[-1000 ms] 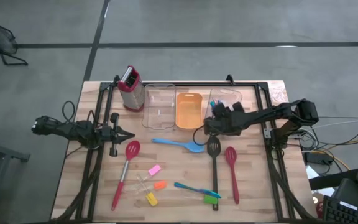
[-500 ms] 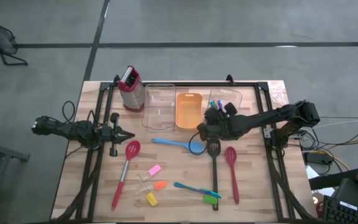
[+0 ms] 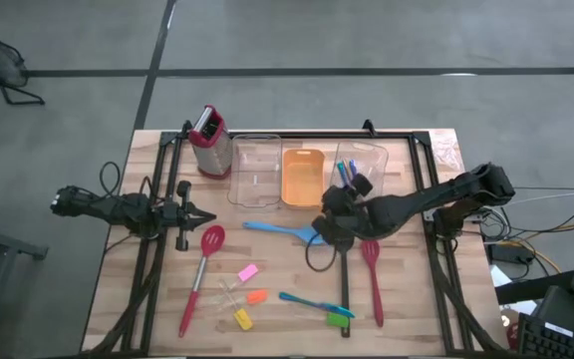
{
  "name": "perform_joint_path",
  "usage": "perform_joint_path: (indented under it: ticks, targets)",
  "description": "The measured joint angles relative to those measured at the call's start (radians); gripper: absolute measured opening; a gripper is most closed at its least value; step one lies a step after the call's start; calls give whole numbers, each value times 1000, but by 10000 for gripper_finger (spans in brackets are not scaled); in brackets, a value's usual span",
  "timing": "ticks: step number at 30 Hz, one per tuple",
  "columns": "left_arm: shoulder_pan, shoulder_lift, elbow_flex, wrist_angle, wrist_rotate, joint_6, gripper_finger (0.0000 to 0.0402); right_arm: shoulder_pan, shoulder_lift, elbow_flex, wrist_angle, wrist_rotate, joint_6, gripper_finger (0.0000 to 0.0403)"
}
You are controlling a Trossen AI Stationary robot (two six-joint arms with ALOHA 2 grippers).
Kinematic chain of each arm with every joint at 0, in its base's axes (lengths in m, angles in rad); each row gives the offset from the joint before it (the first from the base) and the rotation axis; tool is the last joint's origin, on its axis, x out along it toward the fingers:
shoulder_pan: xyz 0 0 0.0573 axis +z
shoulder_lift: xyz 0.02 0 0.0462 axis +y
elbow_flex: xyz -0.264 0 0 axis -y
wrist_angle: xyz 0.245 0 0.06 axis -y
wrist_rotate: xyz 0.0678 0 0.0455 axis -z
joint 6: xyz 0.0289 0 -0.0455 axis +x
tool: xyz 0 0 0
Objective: Pick & Place Kitchen Items
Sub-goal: Put the blue knife into the right transparent bin
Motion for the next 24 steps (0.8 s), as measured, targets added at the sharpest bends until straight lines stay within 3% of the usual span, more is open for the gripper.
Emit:
perform_joint_path:
  ticks: [15,24]
  targets:
    - [0,0,0,0,0,0,19,141,0,-5,246,-211,-221,198]
    - [0,0,0,0,0,0,19,220,1,-24,382,-302,-259,191]
